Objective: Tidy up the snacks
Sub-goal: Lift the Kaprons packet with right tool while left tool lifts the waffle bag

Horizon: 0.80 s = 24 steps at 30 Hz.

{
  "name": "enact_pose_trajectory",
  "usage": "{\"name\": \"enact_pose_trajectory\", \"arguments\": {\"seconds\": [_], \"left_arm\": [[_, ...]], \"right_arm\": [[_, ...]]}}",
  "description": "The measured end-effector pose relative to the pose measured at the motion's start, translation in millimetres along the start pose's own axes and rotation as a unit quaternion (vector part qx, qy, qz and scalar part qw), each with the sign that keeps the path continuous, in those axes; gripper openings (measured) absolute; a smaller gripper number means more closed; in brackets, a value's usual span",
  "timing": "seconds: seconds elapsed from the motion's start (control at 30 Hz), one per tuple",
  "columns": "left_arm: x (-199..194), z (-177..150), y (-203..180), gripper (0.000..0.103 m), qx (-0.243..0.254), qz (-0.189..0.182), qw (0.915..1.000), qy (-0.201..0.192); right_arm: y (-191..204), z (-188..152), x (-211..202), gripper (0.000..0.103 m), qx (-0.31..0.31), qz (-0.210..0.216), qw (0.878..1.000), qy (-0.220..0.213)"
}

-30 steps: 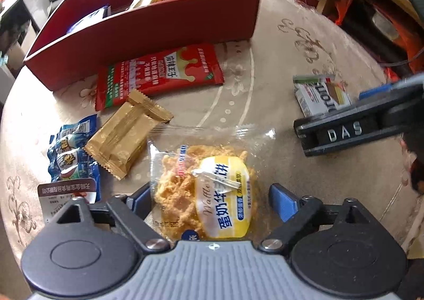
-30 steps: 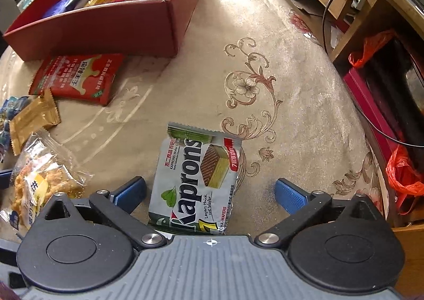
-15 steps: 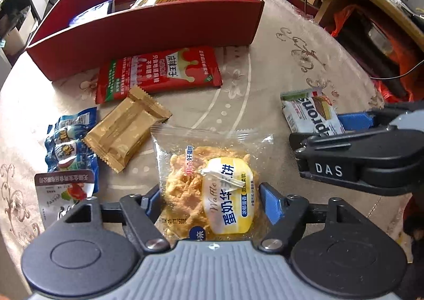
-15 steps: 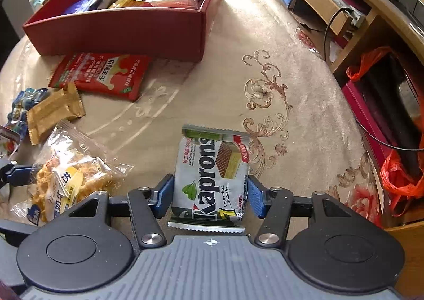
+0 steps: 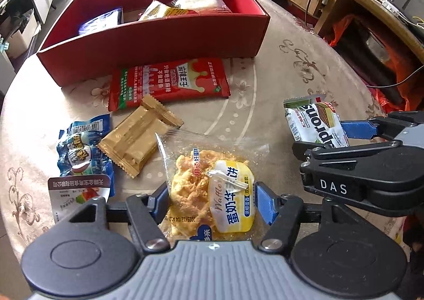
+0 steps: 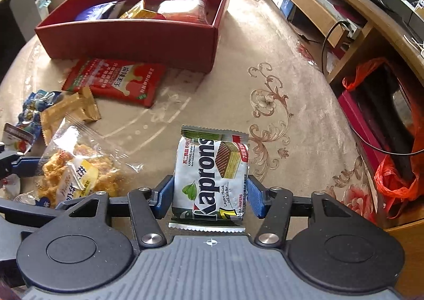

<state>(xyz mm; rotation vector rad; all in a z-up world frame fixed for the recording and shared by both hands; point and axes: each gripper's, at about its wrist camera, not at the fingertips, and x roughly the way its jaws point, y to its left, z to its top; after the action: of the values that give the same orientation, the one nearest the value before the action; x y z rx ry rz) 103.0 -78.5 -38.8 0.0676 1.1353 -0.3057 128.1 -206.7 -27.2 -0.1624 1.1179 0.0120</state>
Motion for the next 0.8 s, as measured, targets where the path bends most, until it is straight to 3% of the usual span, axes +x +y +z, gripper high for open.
{"name": "enact_pose_trajectory", "arguments": {"seconds": [0.23,0.5,0.67,0.8], "left_arm": [[14,0,-6,0.072,0.000,0.016,0.9998,0.012],[1,-3,-13,0.064,0.027,0.041,0.9987,-0.017],[-12,1,-8,0.054,0.024,0.033,0.9987,-0.032],[-14,2,-5,0.053,0.024,0.032,0.9987,-0.032]], "right_arm": [[-3,1,-2,0.064,0.010,0.007,1.000,-0.003],[-7,4,-11,0.064,0.014,0.005,1.000,-0.023],[-5,8,-15,0.064,0.012,0.005,0.999,-0.034],[-1,10,-15,0.064,0.006,0.005,0.999,-0.034]]}}
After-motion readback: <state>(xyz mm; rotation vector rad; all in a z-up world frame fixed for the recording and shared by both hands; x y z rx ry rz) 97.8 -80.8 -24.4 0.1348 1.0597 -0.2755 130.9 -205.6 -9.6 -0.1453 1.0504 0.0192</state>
